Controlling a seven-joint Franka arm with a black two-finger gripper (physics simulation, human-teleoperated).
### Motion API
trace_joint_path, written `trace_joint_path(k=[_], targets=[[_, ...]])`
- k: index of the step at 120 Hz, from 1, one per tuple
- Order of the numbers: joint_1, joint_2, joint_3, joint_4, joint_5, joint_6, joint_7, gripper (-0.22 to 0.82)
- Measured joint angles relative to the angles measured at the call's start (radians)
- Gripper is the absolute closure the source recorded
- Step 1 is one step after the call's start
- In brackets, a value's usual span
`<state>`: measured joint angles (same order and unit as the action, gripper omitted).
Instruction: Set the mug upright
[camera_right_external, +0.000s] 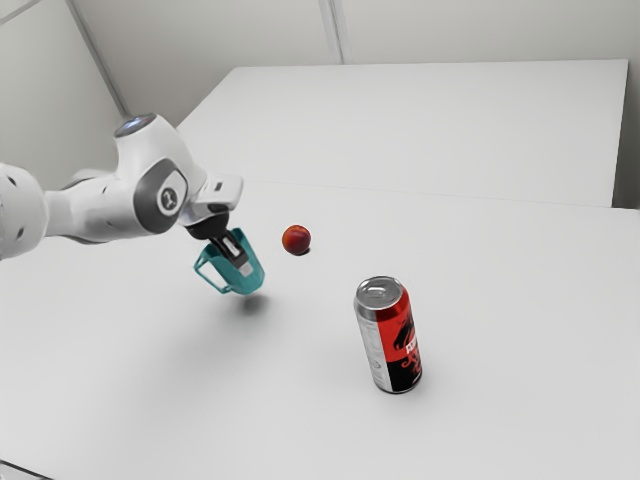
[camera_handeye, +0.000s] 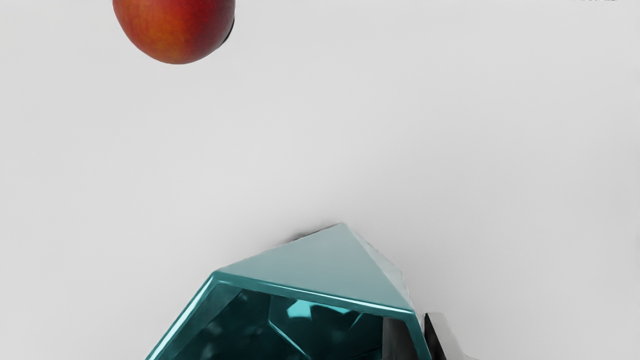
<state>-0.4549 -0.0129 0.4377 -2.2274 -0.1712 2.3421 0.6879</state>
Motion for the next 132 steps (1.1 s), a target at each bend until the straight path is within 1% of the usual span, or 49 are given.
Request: trace_joint_path(k=[14, 35, 49, 57, 69, 76, 101, 132], targets=[[-0.075, 0.013, -0.017, 0.001, 0.042, 0.015, -0.06, 0.78], [-0.209, 0.032, -0.013, 0.007, 0.124, 0.026, -0.146, 0.78], [-0.251, 0.043, -0.014, 0.028, 0.172, 0.017, -0.201, 0.78], [-0.226, 0.071, -0.016, 0.099, 0.193, -0.013, -0.232, 0.78], [-0.08, 0.114, -0.035, 0.212, 0.207, -0.074, -0.273, 0.78], [-0.034, 0.119, -0.041, 0.234, 0.211, -0.101, -0.293, 0.78], [-0.054, 0.113, -0.053, 0.232, 0.22, -0.149, -0.356, 0.78], [-0.045, 0.127, -0.053, 0.161, 0.221, -0.132, -0.416, 0.78]])
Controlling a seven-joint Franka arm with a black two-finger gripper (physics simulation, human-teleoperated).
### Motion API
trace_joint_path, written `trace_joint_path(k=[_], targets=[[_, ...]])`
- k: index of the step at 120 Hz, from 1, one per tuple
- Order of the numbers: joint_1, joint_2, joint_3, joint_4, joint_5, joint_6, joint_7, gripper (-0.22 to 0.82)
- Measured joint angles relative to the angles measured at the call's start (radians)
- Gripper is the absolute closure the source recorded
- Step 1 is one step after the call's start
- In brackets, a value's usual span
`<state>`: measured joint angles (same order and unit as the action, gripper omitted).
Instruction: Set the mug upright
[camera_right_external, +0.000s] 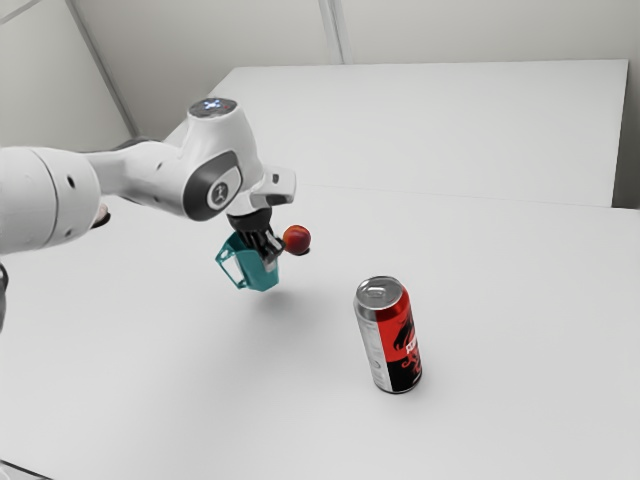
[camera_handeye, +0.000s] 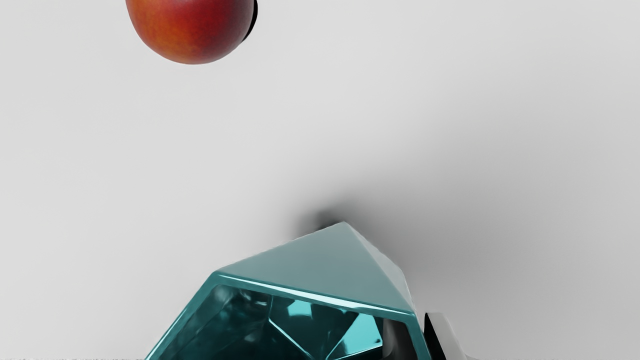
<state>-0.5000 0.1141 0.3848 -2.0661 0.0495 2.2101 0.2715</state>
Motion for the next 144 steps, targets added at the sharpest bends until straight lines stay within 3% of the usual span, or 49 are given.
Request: trace_joint_path(k=[56, 112, 144], targets=[[0.0, 0.026, 0.0, -0.061, -0.013, 0.078, -0.068, 0.77], [0.001, 0.026, 0.0, -0.067, -0.027, 0.098, -0.08, 0.37], [-0.005, -0.008, 0.0, -0.067, -0.029, 0.1, -0.084, 0.26]])
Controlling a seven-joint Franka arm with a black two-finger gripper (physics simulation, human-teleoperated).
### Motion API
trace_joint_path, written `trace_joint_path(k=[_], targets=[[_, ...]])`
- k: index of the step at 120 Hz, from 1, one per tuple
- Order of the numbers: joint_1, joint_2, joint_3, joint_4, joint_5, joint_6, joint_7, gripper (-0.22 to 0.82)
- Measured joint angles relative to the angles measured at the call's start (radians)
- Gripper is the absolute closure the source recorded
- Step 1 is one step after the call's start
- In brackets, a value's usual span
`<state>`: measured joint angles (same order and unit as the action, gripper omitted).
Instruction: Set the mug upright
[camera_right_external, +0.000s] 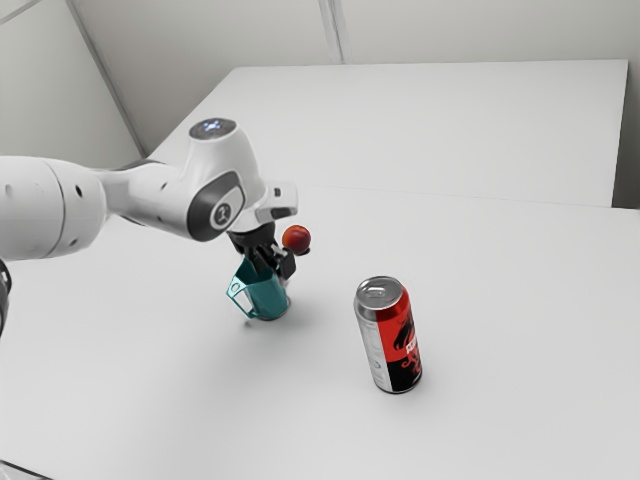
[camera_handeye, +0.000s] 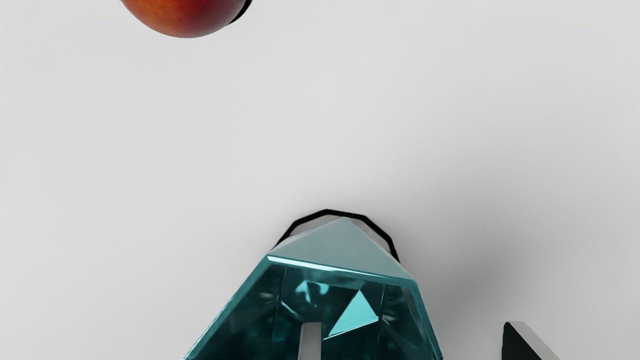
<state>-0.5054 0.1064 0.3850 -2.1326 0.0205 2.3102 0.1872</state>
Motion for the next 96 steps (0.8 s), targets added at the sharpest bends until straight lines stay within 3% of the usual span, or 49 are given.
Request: trace_joint_path(k=[37, 57, 80, 96], targets=[[-0.022, -0.094, 0.0, 0.031, 0.007, -0.021, -0.006, 0.22], [-0.002, -0.012, -0.005, 0.299, -0.013, -0.169, -0.009, 0.15], [0.195, 0.127, -0.124, 0.617, -0.048, -0.411, -0.016, 0.06], [0.289, 0.148, -0.168, 0.683, -0.061, -0.528, -0.019, 0.03]])
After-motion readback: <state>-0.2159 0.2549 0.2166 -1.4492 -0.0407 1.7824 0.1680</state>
